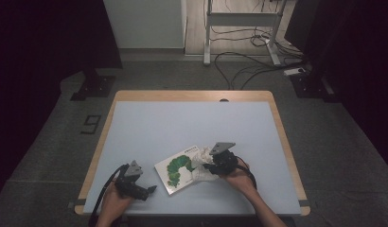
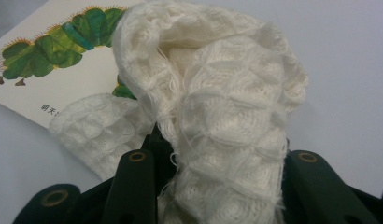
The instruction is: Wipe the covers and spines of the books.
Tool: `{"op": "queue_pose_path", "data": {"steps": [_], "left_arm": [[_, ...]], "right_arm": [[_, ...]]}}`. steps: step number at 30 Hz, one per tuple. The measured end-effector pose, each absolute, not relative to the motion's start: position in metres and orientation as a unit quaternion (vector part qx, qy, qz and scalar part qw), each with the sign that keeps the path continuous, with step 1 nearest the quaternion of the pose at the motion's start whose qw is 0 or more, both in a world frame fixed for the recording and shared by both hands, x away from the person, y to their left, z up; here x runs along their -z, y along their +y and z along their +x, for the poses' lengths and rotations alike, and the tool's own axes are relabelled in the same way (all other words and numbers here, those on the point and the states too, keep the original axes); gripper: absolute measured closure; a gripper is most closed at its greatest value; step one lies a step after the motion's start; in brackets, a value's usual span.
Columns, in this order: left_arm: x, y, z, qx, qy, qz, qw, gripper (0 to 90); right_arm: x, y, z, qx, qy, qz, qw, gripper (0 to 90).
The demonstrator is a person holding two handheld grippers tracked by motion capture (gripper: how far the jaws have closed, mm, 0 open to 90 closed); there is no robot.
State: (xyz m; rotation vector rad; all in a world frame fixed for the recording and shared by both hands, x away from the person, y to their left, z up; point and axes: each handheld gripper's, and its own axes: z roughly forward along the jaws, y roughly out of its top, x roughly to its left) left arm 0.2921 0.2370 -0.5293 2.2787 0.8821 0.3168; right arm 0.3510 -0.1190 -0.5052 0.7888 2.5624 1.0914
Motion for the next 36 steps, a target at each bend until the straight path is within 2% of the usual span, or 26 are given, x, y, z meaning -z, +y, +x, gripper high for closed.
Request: {"op": "queue_pose_path", "data": {"steps": [12, 36], "left_arm": [[0.529, 0.237, 0.292, -0.121, 0.337, 0.872, 0.332, 0.0], [0.529, 0.237, 0.292, -0.121, 0.337, 0.872, 0.332, 0.0]], "right_arm": [[0.510, -0.117, 0.351, -0.381, 0.876, 0.273, 0.110, 60.3], [0.509, -0.078, 0.333, -0.387, 0.888, 0.230, 0.090, 60.7]]}}
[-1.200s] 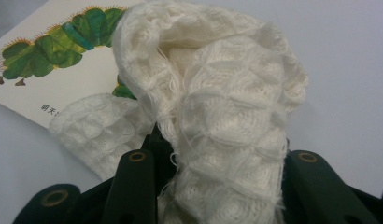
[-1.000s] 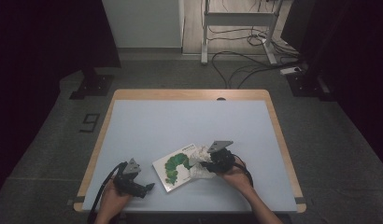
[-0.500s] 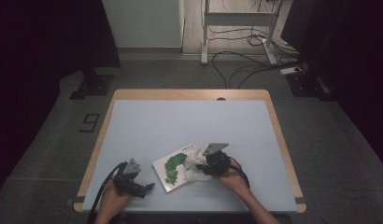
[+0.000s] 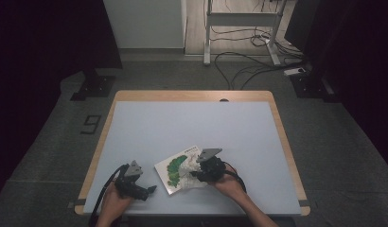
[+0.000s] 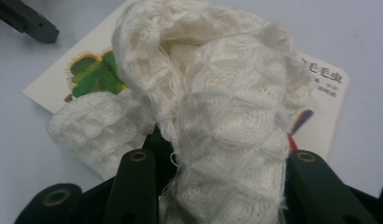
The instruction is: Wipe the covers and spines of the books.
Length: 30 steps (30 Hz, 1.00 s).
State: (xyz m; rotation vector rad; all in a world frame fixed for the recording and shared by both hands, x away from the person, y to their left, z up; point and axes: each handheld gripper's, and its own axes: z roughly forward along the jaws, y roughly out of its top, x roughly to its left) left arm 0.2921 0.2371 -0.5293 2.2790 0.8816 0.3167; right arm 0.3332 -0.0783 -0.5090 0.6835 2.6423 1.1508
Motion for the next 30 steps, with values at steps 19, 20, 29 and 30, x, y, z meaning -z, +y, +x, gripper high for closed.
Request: {"op": "queue_pose_path", "data": {"steps": [19, 20, 29, 30], "left_arm": [[0.529, 0.237, 0.292, -0.121, 0.337, 0.873, 0.332, 0.0], [0.529, 0.237, 0.292, -0.121, 0.337, 0.872, 0.332, 0.0], [0.529, 0.237, 0.292, -0.121, 0.337, 0.873, 0.332, 0.0], [0.529, 0.237, 0.292, -0.121, 0.337, 0.873, 0.332, 0.0]], "right_arm": [[0.508, -0.041, 0.315, -0.394, 0.898, 0.187, 0.057, 60.7], [0.508, -0.040, 0.315, -0.395, 0.898, 0.185, 0.054, 60.7], [0.507, -0.025, 0.308, -0.396, 0.902, 0.164, 0.042, 60.7], [0.507, -0.024, 0.307, -0.396, 0.903, 0.163, 0.042, 60.7]]}}
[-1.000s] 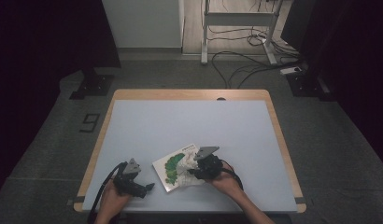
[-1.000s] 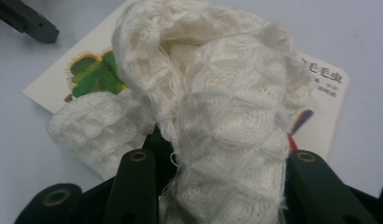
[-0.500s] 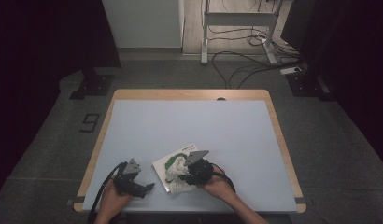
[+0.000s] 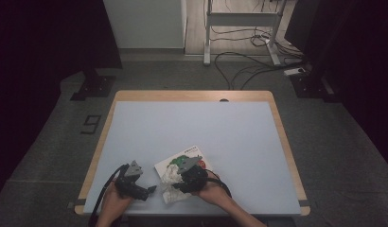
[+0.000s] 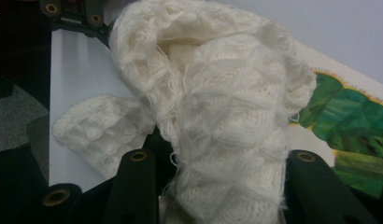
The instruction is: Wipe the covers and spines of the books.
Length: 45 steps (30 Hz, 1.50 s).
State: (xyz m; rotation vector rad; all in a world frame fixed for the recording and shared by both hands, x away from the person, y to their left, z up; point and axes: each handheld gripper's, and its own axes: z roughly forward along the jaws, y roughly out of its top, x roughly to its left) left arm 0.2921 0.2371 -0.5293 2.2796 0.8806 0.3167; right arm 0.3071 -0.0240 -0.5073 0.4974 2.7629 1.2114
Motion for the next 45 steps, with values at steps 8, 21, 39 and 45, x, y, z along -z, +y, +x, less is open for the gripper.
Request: {"op": "queue_pose_path", "data": {"steps": [8, 21, 39, 45], "left_arm": [[0.529, 0.237, 0.292, -0.121, 0.337, 0.873, 0.332, 0.0], [0.529, 0.237, 0.292, -0.121, 0.337, 0.873, 0.332, 0.0], [0.529, 0.237, 0.292, -0.122, 0.337, 0.872, 0.332, 0.0], [0.529, 0.237, 0.292, -0.122, 0.337, 0.872, 0.332, 0.0]], "right_arm": [[0.507, -0.021, 0.308, -0.395, 0.903, 0.163, 0.038, 60.7], [0.505, -0.006, 0.324, -0.387, 0.905, 0.169, 0.047, 60.8], [0.505, 0.006, 0.339, -0.383, 0.905, 0.175, 0.059, 60.9], [0.505, 0.003, 0.340, -0.381, 0.904, 0.181, 0.063, 61.0]]}}
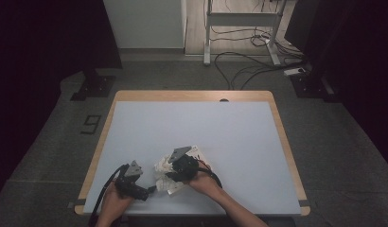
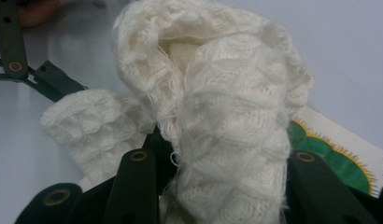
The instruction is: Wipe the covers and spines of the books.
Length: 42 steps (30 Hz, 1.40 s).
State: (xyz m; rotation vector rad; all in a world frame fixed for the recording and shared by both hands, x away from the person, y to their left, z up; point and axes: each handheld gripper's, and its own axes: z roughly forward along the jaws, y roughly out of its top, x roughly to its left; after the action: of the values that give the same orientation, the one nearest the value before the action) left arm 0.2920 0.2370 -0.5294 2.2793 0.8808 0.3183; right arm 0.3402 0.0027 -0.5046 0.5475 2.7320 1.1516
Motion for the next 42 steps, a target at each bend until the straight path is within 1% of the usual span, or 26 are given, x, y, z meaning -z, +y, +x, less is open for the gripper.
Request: {"op": "queue_pose_path", "data": {"steps": [21, 30, 34, 42], "left_arm": [[0.529, 0.237, 0.292, -0.122, 0.337, 0.872, 0.332, 0.0], [0.529, 0.237, 0.292, -0.122, 0.337, 0.872, 0.332, 0.0], [0.529, 0.237, 0.292, -0.122, 0.337, 0.872, 0.332, 0.0], [0.529, 0.237, 0.292, -0.122, 0.337, 0.872, 0.332, 0.0]], "right_arm": [[0.506, -0.027, 0.351, -0.379, 0.897, 0.216, 0.074, 61.0], [0.507, -0.042, 0.356, -0.378, 0.892, 0.234, 0.085, 60.9], [0.507, -0.050, 0.359, -0.372, 0.891, 0.241, 0.100, 61.0], [0.508, -0.066, 0.367, -0.371, 0.885, 0.263, 0.106, 61.0]]}}
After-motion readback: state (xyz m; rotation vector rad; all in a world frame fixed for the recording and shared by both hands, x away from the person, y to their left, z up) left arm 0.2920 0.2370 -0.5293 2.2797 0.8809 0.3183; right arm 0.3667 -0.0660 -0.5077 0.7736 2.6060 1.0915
